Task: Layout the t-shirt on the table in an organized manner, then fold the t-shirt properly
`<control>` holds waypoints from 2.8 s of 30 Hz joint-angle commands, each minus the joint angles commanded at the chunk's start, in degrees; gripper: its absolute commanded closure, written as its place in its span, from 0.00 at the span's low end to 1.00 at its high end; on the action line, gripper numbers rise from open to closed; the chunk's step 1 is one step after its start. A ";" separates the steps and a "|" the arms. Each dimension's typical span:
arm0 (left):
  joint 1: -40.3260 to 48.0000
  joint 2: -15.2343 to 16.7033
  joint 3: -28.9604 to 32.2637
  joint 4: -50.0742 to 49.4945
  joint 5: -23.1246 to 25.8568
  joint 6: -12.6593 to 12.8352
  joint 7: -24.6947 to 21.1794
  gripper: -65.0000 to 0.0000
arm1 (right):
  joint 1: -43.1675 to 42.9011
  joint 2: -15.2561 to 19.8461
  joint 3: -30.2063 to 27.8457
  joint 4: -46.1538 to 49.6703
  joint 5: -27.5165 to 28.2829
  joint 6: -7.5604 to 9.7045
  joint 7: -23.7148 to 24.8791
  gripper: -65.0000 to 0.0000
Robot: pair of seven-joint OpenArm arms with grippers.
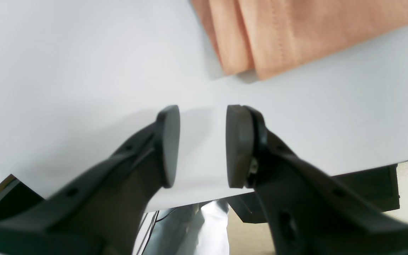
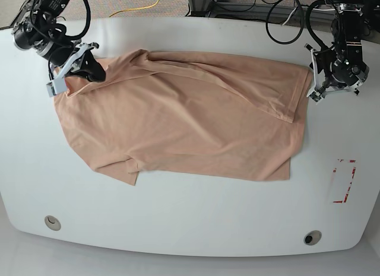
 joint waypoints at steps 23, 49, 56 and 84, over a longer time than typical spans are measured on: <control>0.09 -0.09 0.00 -0.09 0.09 0.00 0.18 0.68 | 17.58 2.11 0.00 -17.85 -4.75 0.00 0.00 0.53; -6.42 5.36 -22.51 2.37 0.00 0.00 -7.03 0.67 | -7.12 17.93 0.09 -14.68 -25.93 0.00 13.32 0.11; -6.59 6.86 -22.51 2.46 -0.09 0.00 -7.03 0.54 | -3.60 12.04 0.00 -15.56 -40.44 0.00 15.16 0.11; -5.01 12.84 -15.12 2.46 -0.35 0.00 -4.57 0.54 | 2.73 10.81 0.00 -25.23 -48.62 0.00 15.52 0.86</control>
